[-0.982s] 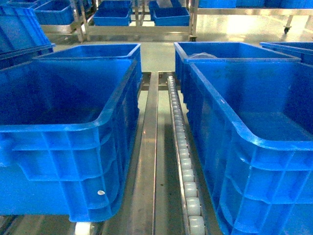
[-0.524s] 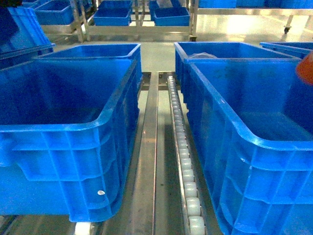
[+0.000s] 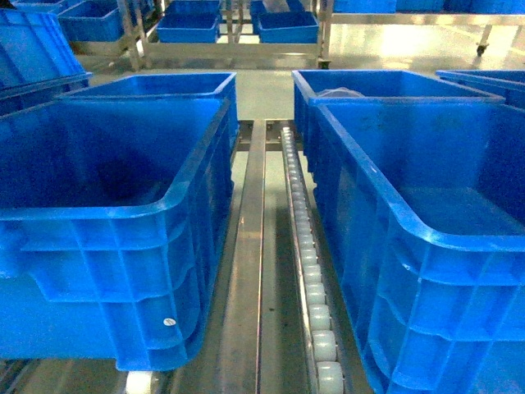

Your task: Sort blue parts and orange caps into right shelf containers

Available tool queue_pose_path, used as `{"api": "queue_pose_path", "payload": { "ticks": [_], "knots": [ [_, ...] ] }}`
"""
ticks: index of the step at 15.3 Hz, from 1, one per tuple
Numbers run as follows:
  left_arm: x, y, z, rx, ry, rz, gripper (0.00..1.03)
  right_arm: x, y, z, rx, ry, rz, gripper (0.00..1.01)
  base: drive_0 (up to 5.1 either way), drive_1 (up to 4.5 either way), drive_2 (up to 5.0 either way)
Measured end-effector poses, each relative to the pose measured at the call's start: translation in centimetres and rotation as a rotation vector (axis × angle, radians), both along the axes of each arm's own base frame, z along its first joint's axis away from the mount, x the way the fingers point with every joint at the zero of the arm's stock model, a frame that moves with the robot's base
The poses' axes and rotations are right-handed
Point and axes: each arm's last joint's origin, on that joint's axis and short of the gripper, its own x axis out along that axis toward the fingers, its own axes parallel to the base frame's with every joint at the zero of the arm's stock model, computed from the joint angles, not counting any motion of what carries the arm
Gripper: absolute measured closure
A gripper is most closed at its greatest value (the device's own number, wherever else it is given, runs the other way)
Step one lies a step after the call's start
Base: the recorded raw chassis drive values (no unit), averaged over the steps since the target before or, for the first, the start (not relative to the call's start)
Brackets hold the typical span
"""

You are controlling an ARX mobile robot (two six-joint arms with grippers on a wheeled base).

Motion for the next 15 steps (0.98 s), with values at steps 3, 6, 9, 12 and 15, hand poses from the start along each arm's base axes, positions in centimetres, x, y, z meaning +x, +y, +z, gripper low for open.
{"api": "queue_pose_path", "payload": {
  "ticks": [3,6,9,12,15],
  "knots": [
    [-3.2,0.0,-0.9,0.001,-0.008,0.000,1.01,-2.8,0.0,-0.8,0.001,0.005,0.000,0.98,0.0,0.00,0.0],
    [-5.6,0.0,-1.7,0.000,-0.004,0.000,1.01,-5.0,0.0,-1.2,0.001,-0.021,0.000,0.98,0.0,0.00,0.0],
    [-6.9,0.0,-2.0,0.000,-0.003,0.000,1.01,-6.2,0.0,-2.7,0.001,0.033,0.000,0.98,0.0,0.00,0.0],
    [-8.1,0.0,-3.3,0.001,0.013,0.000,1.01,-7.2,0.0,-2.0,0.001,-0.006,0.000,0.98,0.0,0.00,0.0],
    [-9.2,0.0,-3.0,0.000,-0.009,0.000,1.01,-8.1,0.0,-1.9,0.001,-0.006,0.000,0.98,0.0,0.00,0.0]
  ]
}}
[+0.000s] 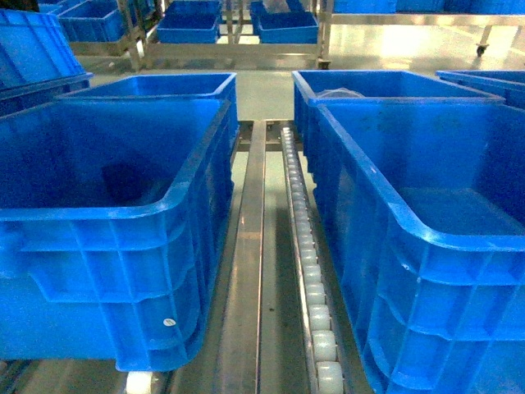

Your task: Sort blue parts and orange caps into right shelf containers

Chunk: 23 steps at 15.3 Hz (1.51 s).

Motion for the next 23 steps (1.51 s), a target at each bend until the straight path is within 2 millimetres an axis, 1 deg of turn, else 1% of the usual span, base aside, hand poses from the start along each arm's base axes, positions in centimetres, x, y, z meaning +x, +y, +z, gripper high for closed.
{"api": "queue_pose_path", "payload": {
  "ticks": [8,16,18,19,20,23],
  "knots": [
    [-2.2,0.0,0.6,0.000,-0.017,0.000,1.01,-2.0,0.0,0.5,0.000,-0.018,0.000,0.98,0.0,0.00,0.0],
    [-3.2,0.0,0.6,0.000,-0.020,0.000,1.01,-3.0,0.0,0.5,0.000,-0.018,0.000,0.98,0.0,0.00,0.0],
    [-3.5,0.0,0.6,0.000,-0.015,0.002,1.01,-4.0,0.0,0.0,0.000,0.014,0.002,0.98,0.0,0.00,0.0],
    [-4.0,0.0,0.1,0.001,0.025,0.000,1.01,-4.1,0.0,0.5,0.000,-0.033,0.003,0.98,0.0,0.00,0.0],
    [-4.4,0.0,0.3,0.001,-0.014,0.002,1.01,-4.1,0.0,0.0,0.000,0.002,0.001,0.98,0.0,0.00,0.0],
    [-4.4,0.0,0.2,0.002,0.001,0.001,1.01,-4.1,0.0,0.1,0.000,-0.008,0.000,0.98,0.0,0.00,0.0]
  ]
}}
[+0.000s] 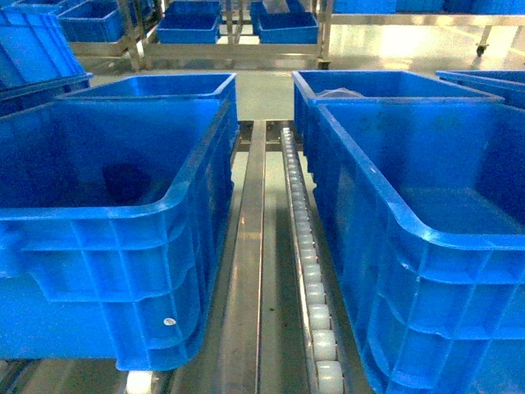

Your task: Sort blue parts and orange caps into right shelf containers

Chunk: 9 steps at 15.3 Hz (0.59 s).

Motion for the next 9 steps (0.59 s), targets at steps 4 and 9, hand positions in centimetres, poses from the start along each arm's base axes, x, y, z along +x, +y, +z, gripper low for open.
{"api": "queue_pose_path", "payload": {
  "ticks": [4,9],
  "knots": [
    [0.00,0.00,0.02,0.001,-0.003,-0.001,0.55,0.00,0.00,0.00,0.000,0.000,0.000,0.46,0.0,0.00,0.0],
    [0.00,0.00,0.02,0.002,-0.003,0.000,0.03,0.00,0.00,0.00,0.000,0.000,0.000,0.03,0.0,0.00,0.0]
  ]
}}
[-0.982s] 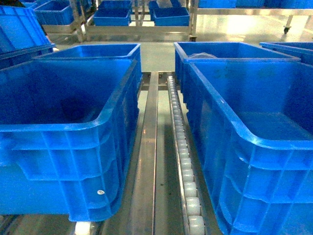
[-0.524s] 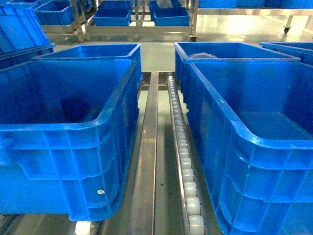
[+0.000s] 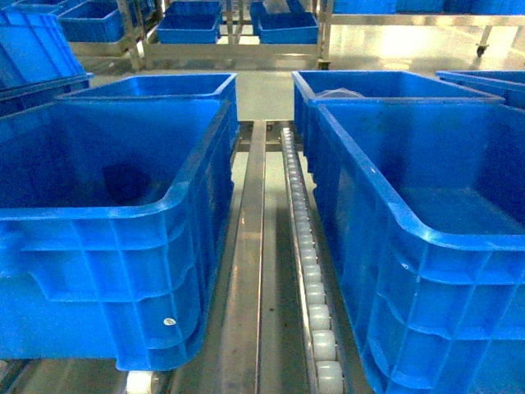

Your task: Sort blue parts and orange caps into right shelf containers

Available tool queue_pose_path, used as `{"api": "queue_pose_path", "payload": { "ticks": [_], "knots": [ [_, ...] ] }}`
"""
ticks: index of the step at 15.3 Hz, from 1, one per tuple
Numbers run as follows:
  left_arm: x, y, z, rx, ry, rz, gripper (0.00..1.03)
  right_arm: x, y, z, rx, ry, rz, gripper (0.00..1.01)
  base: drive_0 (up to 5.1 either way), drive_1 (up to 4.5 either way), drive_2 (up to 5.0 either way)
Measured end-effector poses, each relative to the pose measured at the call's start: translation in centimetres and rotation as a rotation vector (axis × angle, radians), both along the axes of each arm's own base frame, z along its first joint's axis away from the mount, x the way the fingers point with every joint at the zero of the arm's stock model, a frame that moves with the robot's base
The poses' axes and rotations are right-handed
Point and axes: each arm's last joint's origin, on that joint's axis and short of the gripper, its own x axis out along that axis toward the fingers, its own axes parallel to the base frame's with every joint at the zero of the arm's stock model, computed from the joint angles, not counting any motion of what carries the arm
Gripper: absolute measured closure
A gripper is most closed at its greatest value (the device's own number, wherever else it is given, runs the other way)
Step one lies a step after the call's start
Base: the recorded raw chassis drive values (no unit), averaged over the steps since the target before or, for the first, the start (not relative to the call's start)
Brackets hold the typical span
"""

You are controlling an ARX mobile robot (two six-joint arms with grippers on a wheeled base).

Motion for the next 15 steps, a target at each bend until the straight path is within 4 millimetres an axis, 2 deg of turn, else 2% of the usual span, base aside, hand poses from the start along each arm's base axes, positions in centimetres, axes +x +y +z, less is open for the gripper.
{"api": "queue_pose_path", "payload": {
  "ticks": [15],
  "knots": [
    [0.00,0.00,0.00,0.000,0.000,0.000,0.05,0.00,0.00,0.00,0.000,0.000,0.000,0.03,0.0,0.00,0.0]
  ]
}}
